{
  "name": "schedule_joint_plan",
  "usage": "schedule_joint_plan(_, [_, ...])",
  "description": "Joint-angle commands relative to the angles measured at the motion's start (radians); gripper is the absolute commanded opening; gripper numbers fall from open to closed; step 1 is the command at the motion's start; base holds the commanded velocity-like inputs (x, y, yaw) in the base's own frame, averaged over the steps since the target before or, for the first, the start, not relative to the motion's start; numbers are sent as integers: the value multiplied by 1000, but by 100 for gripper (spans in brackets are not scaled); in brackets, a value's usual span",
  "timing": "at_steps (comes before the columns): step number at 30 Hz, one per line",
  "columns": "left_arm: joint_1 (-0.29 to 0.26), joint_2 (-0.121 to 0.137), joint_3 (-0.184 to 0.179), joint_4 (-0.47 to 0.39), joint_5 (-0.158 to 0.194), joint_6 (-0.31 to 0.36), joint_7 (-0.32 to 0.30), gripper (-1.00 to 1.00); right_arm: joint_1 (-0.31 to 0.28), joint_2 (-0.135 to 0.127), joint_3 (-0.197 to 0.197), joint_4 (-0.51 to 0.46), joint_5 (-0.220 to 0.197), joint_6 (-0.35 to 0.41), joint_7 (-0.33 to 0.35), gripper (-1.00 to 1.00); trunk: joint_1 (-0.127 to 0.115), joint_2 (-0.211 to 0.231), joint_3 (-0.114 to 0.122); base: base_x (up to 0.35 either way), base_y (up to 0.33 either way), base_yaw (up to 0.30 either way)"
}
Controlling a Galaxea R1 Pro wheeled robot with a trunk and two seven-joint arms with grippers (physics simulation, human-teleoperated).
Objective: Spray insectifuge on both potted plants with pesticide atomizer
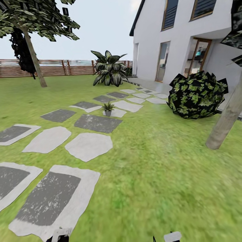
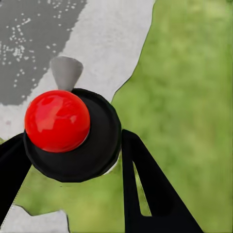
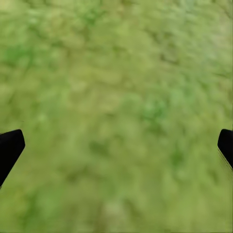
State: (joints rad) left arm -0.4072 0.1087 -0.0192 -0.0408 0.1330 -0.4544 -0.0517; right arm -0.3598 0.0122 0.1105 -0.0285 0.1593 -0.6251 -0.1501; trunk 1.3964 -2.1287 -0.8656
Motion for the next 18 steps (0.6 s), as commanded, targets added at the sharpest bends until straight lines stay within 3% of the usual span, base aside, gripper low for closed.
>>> schedule_joint_plan(1, [0,0,-2,1,10,-3,-5,-100,-1,0,8,1,6,-1,-11,100,0,0,-1,341,0,0])
schedule_joint_plan(18, [-1,0,-2,1,10,-3,-5,-100,-1,0,8,1,5,-1,-11,100,0,0,-1,341,0,0])
